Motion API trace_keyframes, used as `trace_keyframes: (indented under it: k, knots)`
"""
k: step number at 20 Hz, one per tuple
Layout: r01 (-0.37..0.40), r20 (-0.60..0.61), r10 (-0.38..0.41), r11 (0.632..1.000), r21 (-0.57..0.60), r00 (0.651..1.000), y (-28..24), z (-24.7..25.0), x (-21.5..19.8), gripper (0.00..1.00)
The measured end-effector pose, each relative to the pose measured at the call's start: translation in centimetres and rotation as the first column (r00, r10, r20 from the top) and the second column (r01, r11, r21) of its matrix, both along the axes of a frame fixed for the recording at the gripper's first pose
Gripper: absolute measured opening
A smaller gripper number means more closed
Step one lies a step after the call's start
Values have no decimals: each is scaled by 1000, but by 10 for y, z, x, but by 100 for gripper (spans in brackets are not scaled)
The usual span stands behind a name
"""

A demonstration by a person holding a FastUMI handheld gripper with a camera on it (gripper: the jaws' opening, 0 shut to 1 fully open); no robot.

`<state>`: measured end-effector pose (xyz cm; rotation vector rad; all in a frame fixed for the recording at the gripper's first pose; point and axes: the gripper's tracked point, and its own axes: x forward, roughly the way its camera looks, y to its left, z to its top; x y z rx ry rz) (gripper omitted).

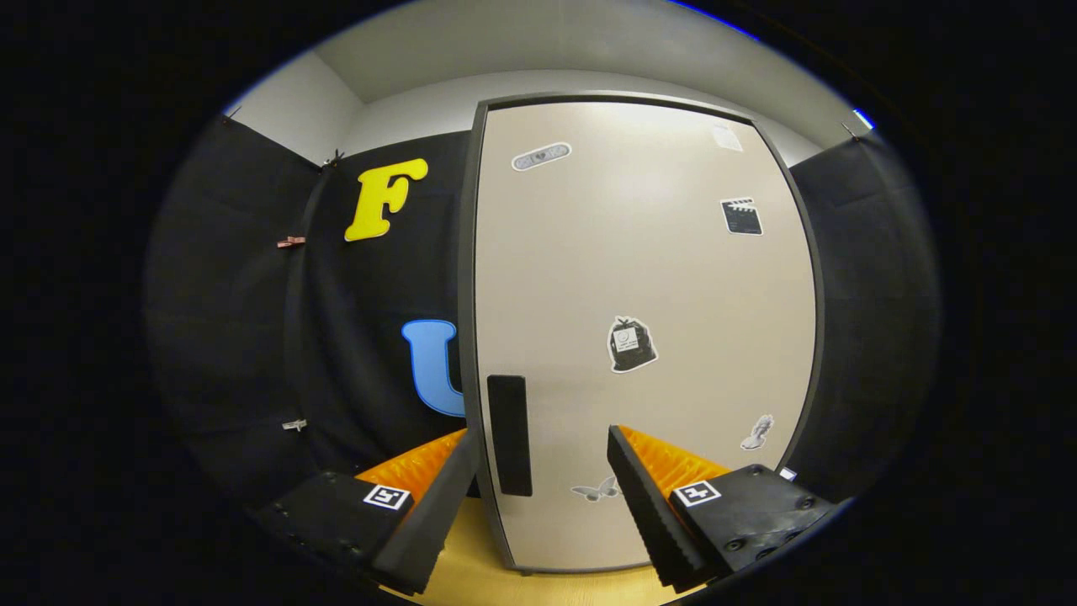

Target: Open the shoe cabinet door, grab the shoes and put them into the shoe cabinet, then close the shoe cabinet door.

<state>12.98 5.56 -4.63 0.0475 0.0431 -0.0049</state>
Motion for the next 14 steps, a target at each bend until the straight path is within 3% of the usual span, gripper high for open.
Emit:
trace_keyframes:
  k: [9,10,14]
  knots:
    - [77,-13,-77,997,-2,997,18,-24,53,97]
    - [84,-13,-83,997,1,996,18,-26,57,89]
    - [108,-22,-108,994,-7,994,18,-33,68,84]
